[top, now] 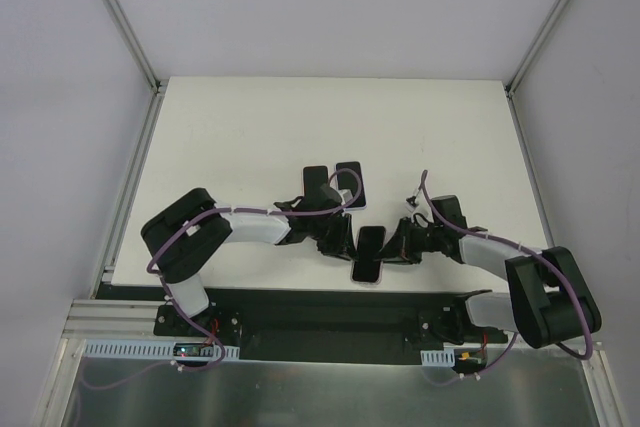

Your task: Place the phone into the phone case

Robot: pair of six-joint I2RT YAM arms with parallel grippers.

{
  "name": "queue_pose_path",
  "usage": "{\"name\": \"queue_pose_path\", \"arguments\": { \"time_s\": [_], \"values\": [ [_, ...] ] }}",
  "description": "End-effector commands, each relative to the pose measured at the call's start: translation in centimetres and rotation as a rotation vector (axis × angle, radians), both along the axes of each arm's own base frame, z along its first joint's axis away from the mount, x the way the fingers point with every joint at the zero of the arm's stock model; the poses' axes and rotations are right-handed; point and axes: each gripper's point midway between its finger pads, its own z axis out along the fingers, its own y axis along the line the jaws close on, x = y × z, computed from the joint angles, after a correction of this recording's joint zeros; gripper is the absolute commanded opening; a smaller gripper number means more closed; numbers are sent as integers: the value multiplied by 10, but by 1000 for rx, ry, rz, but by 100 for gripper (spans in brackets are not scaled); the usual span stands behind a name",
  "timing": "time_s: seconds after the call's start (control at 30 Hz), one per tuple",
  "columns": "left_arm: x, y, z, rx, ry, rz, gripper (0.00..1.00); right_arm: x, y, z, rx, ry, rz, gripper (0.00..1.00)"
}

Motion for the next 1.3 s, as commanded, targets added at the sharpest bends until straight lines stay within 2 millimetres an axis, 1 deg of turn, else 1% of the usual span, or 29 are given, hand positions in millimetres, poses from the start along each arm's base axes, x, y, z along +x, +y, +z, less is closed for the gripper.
{"name": "queue_pose_path", "arguments": {
  "time_s": [0.0,0.03,0.07,0.1,0.13,0.17,0.2,0.23,0.27,0.3,0.33,0.4,0.43,0.5,0.57,0.6,0.7,0.83,0.9,0.93,0.97,1.0,1.03,1.1,1.13,1.17,1.2,1.23,1.27],
  "values": [
    [7,15,24,-19,-74,15,28,15,8,24,49,-110,24,1],
    [9,19,28,-26,-79,23,32,15,8,29,58,-129,27,1],
    [11,23,42,-58,-103,28,34,14,11,36,78,-149,42,1],
    [10,32,42,-64,-100,30,36,15,11,44,94,-187,49,1],
    [15,38,47,-78,-110,46,41,14,13,49,104,-207,59,1],
    [17,42,62,-112,-151,41,44,12,14,54,123,-226,76,1],
    [14,47,64,-122,-155,34,47,12,17,64,144,-264,94,1],
    [18,51,77,-156,-188,38,53,10,18,70,159,-284,108,1],
    [18,51,84,-189,-205,27,54,7,20,76,180,-298,128,1],
    [13,52,89,-220,-201,5,56,7,23,86,199,-332,143,1],
    [15,53,103,-262,-227,3,57,6,25,92,216,-348,157,1],
    [14,52,118,-339,-265,-14,60,-1,31,108,267,-382,206,2],
    [9,52,129,-386,-267,-32,60,0,32,117,279,-402,213,2],
    [7,52,138,-428,-288,-42,62,-2,35,131,307,-456,229,2],
    [2,51,145,-460,-297,-77,63,-5,39,145,337,-478,239,2],
    [0,51,145,-468,-293,-82,65,-10,41,152,353,-500,257,2],
    [-2,48,150,-502,-294,-93,66,-16,46,170,378,-548,280,2],
    [-5,44,157,-564,-269,-95,66,-21,48,182,401,-574,289,3],
    [-9,41,166,-629,-283,-118,66,-23,50,186,410,-572,297,4],
    [-9,39,167,-643,-264,-115,65,-24,51,186,413,-570,299,5],
    [-10,38,173,-675,-281,-126,62,-25,52,186,414,-567,302,5],
    [-11,37,174,-688,-278,-132,59,-25,52,186,414,-566,304,6],
    [-11,37,175,-699,-265,-130,53,-25,53,185,414,-559,306,6],
    [-13,36,180,-736,-277,-137,45,-26,54,183,414,-560,309,8],
    [-14,36,180,-747,-254,-129,41,-26,54,182,414,-563,309,8],
    [-15,36,180,-756,-244,-128,34,-26,54,182,415,-570,310,10],
    [-15,35,188,-789,-265,-140,30,-26,54,181,415,-571,307,11],
    [-17,34,187,-798,-237,-147,27,-26,53,179,412,-568,302,12],
    [-19,33,190,-809,-233,-153,20,-26,54,179,414,-574,302,13]
  ]
}}
